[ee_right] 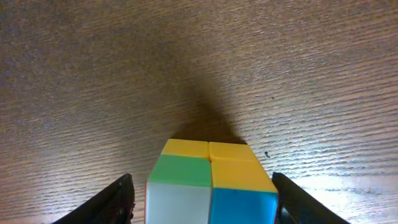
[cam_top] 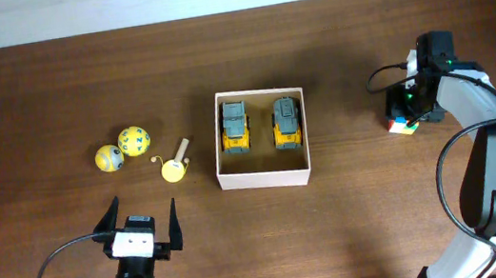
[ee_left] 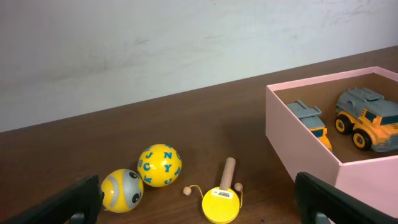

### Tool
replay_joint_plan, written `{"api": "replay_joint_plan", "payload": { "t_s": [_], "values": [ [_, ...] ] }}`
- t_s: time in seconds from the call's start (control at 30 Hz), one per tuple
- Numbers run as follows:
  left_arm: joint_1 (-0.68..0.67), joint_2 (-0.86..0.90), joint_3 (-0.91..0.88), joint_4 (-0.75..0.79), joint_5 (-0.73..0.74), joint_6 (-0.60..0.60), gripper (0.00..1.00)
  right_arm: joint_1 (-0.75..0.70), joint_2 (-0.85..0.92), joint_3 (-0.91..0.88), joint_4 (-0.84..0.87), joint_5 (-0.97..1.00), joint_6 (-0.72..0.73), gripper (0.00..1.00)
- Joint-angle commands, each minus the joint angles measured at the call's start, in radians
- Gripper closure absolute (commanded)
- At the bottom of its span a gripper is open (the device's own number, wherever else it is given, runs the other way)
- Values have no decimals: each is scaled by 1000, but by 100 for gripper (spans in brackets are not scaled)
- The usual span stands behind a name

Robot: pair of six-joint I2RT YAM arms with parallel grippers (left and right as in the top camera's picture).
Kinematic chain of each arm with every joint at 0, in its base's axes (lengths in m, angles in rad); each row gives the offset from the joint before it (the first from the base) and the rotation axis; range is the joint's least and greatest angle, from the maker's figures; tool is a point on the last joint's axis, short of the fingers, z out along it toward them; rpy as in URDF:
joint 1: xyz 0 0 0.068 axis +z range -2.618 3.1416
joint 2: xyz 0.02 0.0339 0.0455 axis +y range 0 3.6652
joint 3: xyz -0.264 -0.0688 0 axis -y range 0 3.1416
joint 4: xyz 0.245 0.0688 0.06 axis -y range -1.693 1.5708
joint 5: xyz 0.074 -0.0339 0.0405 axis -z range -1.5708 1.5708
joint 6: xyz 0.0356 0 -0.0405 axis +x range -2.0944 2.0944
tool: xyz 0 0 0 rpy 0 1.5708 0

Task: Pack container

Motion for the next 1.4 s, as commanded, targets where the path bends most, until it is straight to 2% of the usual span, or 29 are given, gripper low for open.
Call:
{"api": "replay_joint_plan", "payload": {
  "t_s": [0.0, 0.63, 0.87, 1.23, 1.37],
  "values": [
    [3, -6, -8, 2, -4, 13, 1, -3, 8, 15, 6, 14, -16, 35],
    [3, -6, -8, 2, -4, 13, 1, -3, 53, 15, 2, 20, -26, 36],
    [3, -6, -8, 2, -4, 13, 1, -3, 54, 15, 3, 20, -26, 59],
    [3, -6, -8, 2, -4, 13, 1, -3, 51, 33, -8, -3, -8, 59],
    [3, -6, -8, 2, -4, 13, 1, -3, 50, 130, -91, -65, -7, 59]
  ]
}}
